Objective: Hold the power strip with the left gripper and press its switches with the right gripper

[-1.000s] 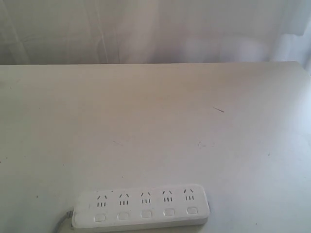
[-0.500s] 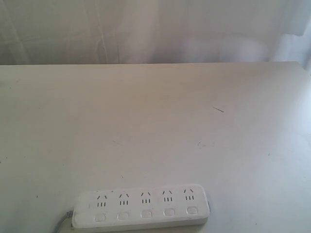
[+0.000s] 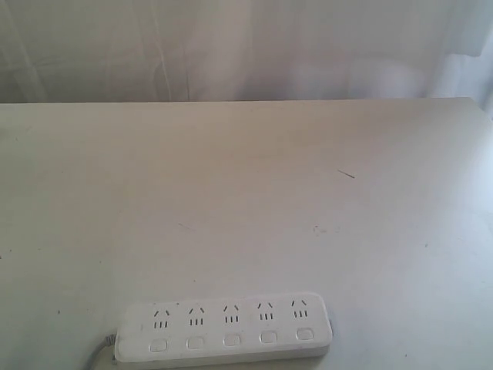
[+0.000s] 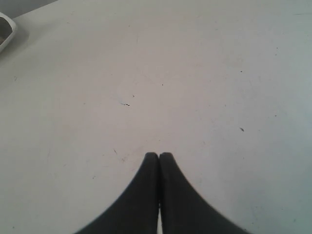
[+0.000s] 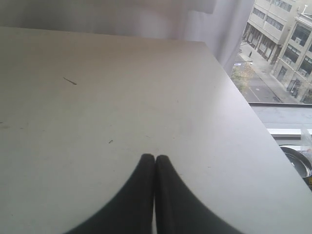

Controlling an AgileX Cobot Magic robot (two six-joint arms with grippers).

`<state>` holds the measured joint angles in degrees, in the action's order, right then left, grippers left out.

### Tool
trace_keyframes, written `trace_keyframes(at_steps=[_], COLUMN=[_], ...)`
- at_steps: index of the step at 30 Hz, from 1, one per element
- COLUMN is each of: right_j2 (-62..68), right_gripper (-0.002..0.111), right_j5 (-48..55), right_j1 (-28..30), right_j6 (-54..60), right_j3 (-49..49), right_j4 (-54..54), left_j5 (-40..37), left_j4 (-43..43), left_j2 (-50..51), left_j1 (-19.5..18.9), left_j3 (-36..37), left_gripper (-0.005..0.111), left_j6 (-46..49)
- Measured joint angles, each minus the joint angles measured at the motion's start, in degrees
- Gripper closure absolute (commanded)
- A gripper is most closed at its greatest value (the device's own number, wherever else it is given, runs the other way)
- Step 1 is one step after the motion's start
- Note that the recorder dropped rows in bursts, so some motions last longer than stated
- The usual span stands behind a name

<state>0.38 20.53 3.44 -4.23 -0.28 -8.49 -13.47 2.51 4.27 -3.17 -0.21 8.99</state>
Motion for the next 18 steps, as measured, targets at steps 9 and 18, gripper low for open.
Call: trace_keyframes(at_steps=[9, 18], right_j2=[0.0, 0.0], right_gripper=[0.108, 0.108], right_j5=[0.0, 0.0], right_j1=[0.0, 0.0], right_j6=[0.0, -0.6], right_j3=[0.0, 0.0], right_j4=[0.0, 0.0], left_j5=[0.0, 0.0], left_j4=[0.0, 0.0], left_j2=[0.0, 0.0], left_j1=[0.0, 0.0], left_j3=[0.0, 0.0], left_gripper=[0.107, 0.107], left_j6=[0.0, 0.0])
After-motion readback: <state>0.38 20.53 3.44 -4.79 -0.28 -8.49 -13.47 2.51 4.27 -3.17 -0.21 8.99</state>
